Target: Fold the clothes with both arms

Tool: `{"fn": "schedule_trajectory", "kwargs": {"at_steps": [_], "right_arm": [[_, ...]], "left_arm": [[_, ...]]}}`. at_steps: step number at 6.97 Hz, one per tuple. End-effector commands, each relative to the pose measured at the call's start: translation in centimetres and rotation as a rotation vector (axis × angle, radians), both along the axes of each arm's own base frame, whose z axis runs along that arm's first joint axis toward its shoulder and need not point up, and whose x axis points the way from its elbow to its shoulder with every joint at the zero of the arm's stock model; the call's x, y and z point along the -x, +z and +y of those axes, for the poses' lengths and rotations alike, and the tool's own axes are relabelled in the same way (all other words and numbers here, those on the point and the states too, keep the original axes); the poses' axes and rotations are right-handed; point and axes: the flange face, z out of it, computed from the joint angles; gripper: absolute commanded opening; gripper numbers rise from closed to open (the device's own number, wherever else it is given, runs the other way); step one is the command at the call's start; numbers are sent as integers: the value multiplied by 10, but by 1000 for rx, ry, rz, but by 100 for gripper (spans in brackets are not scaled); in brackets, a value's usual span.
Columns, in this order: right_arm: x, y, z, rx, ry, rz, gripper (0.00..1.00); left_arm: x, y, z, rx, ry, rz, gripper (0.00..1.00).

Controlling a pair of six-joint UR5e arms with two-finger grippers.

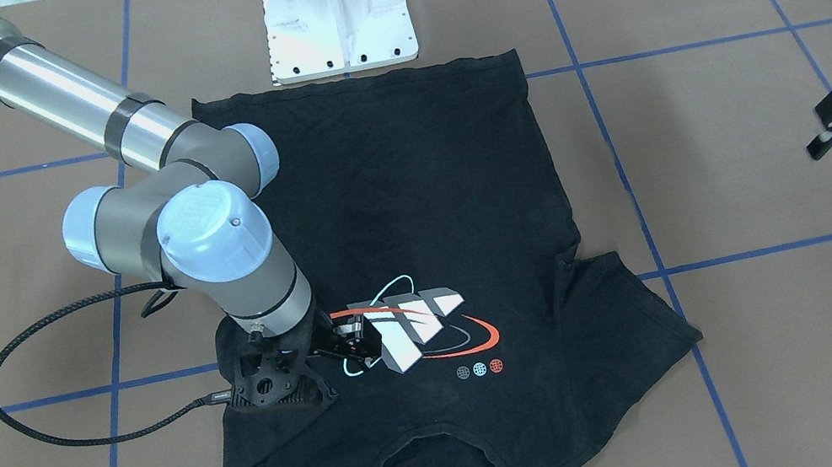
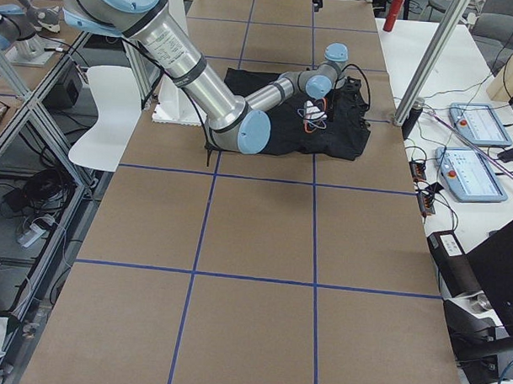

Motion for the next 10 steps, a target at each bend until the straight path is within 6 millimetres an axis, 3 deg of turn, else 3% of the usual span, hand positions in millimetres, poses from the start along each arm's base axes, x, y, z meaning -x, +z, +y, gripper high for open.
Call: {"fn": "schedule_trajectory", "kwargs": {"at_steps": [1, 2, 3, 4, 5, 6, 7, 10], "right_arm": [[-41, 35, 46, -2, -38, -48, 100], [-58, 52, 64, -4, -39, -50, 100], [-64, 58, 70, -7, -38, -51, 100], [-63, 59, 71, -6, -37, -48, 100], [-61, 63, 72, -5, -40, -44, 100], [-61, 66, 72, -3, -39, -39, 100], [-61, 71, 73, 2, -41, -35, 100], [-57, 71, 75, 2, -44, -34, 100]], "left_arm": [[-116, -32, -39, 51, -50, -31, 99], [-143, -31, -63, 21, -44, -30, 99], [-148, 15, -68, -75, -14, -20, 99], [-147, 41, -68, -125, -2, -13, 98], [-159, 35, -71, -116, 5, -12, 92], [-181, 47, -68, -115, 8, -42, 85], [-198, 41, -75, -130, -14, -65, 82], [-205, 39, -82, -133, -9, -69, 77]]}}
